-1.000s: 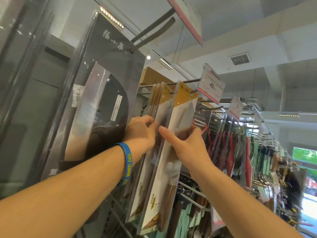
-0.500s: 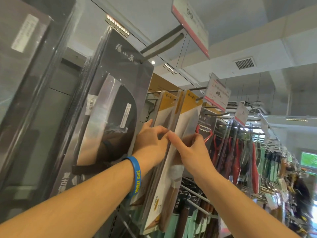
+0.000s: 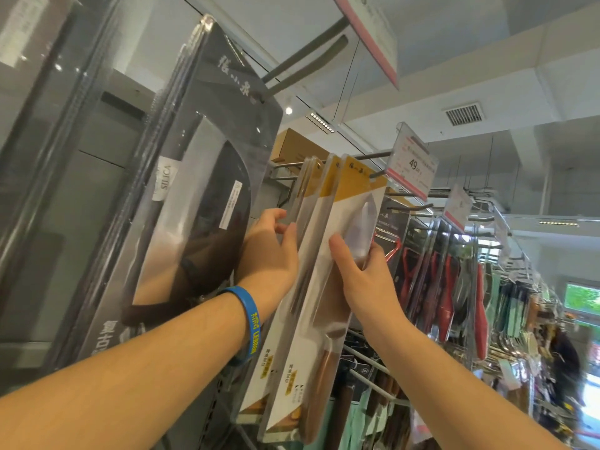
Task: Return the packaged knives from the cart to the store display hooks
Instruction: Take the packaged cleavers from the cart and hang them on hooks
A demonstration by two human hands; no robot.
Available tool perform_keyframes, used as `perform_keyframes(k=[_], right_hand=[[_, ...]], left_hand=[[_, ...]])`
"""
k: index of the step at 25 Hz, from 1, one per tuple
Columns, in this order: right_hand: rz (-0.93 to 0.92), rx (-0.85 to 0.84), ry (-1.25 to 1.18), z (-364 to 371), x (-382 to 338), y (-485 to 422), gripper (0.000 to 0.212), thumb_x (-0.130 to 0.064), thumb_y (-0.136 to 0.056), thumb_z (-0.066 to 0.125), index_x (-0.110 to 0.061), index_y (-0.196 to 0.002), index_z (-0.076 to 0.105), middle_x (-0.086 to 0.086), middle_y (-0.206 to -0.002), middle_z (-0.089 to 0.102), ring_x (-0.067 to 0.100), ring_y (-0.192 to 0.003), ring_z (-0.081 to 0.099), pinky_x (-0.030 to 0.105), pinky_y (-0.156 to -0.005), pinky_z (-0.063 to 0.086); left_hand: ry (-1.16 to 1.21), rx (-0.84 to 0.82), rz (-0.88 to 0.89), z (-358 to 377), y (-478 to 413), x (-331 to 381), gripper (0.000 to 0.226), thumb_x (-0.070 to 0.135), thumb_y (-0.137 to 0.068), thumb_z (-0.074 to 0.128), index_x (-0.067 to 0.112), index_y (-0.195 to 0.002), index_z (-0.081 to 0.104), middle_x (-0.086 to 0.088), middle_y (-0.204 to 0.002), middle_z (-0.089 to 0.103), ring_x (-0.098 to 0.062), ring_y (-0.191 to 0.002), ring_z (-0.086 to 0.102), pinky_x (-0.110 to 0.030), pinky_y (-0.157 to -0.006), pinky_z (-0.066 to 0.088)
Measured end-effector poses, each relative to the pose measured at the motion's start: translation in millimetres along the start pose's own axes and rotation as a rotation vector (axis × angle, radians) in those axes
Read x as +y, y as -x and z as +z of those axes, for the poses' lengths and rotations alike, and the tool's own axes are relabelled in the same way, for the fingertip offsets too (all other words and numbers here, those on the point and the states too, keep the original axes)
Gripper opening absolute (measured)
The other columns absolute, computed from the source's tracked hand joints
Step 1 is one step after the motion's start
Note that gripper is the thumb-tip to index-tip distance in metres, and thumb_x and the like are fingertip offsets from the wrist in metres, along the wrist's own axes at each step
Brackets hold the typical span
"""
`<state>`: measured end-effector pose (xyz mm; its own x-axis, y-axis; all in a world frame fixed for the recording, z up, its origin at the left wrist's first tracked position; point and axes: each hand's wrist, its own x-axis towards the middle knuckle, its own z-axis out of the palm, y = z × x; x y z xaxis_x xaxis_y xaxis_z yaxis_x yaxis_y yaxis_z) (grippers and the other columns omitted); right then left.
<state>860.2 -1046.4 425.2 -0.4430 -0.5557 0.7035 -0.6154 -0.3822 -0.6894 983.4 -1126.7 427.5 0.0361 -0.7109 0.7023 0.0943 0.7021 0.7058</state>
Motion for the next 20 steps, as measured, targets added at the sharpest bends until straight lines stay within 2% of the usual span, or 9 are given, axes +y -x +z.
perform_keyframes(k=[3, 5, 8, 11, 14, 16, 19, 20], right_hand=[[0.104, -0.018, -0.084, 4, -1, -4, 0.089, -0.100, -0.034, 0.061, -0.049, -0.106, 0.053, -0.010, -0.128, 0.064, 0.013, -0.118, 0.061, 0.038, -0.094, 0.054], [0.186, -0.027, -0.162, 6, -1, -7, 0.098, -0.104, -0.025, 0.059, -0.051, -0.107, 0.058, -0.009, -0.133, 0.062, 0.016, -0.123, 0.058, 0.044, -0.099, 0.052], [0.281, -0.033, -0.303, 6, 1, -12, 0.125, -0.100, -0.016, 0.066, -0.044, -0.127, 0.062, -0.004, -0.139, 0.061, 0.023, -0.125, 0.060, 0.053, -0.107, 0.049], [0.299, 0.013, -0.387, 9, -2, -14, 0.142, -0.098, -0.008, 0.068, -0.042, -0.138, 0.058, -0.004, -0.151, 0.049, 0.025, -0.134, 0.052, 0.054, -0.112, 0.045], [0.372, 0.051, -0.483, 10, -3, -16, 0.165, -0.092, 0.002, 0.072, -0.032, -0.149, 0.045, 0.003, -0.140, 0.060, 0.028, -0.125, 0.060, 0.054, -0.109, 0.047], [0.384, 0.033, -0.511, 9, -5, -17, 0.163, -0.091, -0.002, 0.074, -0.030, -0.150, 0.044, 0.005, -0.137, 0.063, 0.031, -0.124, 0.062, 0.057, -0.109, 0.046], [0.351, -0.052, -0.482, 8, -8, -18, 0.138, -0.095, -0.023, 0.073, -0.028, -0.143, 0.054, 0.008, -0.129, 0.070, 0.031, -0.115, 0.069, 0.057, -0.104, 0.051], [0.342, -0.061, -0.476, 7, -8, -18, 0.135, -0.094, -0.025, 0.073, -0.027, -0.141, 0.057, 0.007, -0.127, 0.071, 0.030, -0.115, 0.069, 0.055, -0.103, 0.051]], left_hand=[[-0.072, -0.021, 0.005, 1, -1, -5, 0.028, 0.026, -0.098, 0.059, 0.019, -0.124, 0.064, 0.007, -0.099, 0.063, -0.009, -0.090, 0.055, -0.020, -0.076, 0.038], [-0.127, -0.075, -0.002, 2, 0, -6, 0.028, 0.026, -0.097, 0.060, 0.020, -0.124, 0.065, 0.006, -0.098, 0.066, -0.008, -0.087, 0.055, -0.018, -0.076, 0.037], [-0.139, -0.150, -0.062, 6, 4, -5, 0.020, 0.023, -0.100, 0.055, 0.025, -0.117, 0.065, 0.003, -0.107, 0.068, -0.010, -0.086, 0.054, -0.019, -0.075, 0.041], [-0.112, -0.137, -0.114, 7, 6, -3, 0.010, 0.020, -0.103, 0.049, 0.027, -0.101, 0.056, 0.004, -0.098, 0.066, -0.008, -0.074, 0.054, -0.018, -0.059, 0.038], [-0.092, -0.103, -0.112, 1, 4, -4, 0.016, 0.020, -0.104, 0.045, 0.020, -0.107, 0.061, -0.002, -0.103, 0.067, -0.020, -0.086, 0.060, -0.024, -0.069, 0.042], [-0.082, -0.113, -0.105, -3, 5, -3, 0.018, 0.020, -0.104, 0.043, 0.020, -0.109, 0.061, -0.005, -0.102, 0.068, -0.023, -0.087, 0.060, -0.026, -0.070, 0.044], [-0.086, -0.129, -0.077, -4, 7, -2, 0.017, 0.019, -0.104, 0.044, 0.021, -0.107, 0.060, -0.005, -0.099, 0.069, -0.019, -0.079, 0.058, -0.025, -0.062, 0.039], [-0.087, -0.133, -0.076, -5, 7, -2, 0.017, 0.019, -0.104, 0.043, 0.022, -0.105, 0.060, -0.004, -0.098, 0.069, -0.017, -0.077, 0.057, -0.024, -0.059, 0.039]])
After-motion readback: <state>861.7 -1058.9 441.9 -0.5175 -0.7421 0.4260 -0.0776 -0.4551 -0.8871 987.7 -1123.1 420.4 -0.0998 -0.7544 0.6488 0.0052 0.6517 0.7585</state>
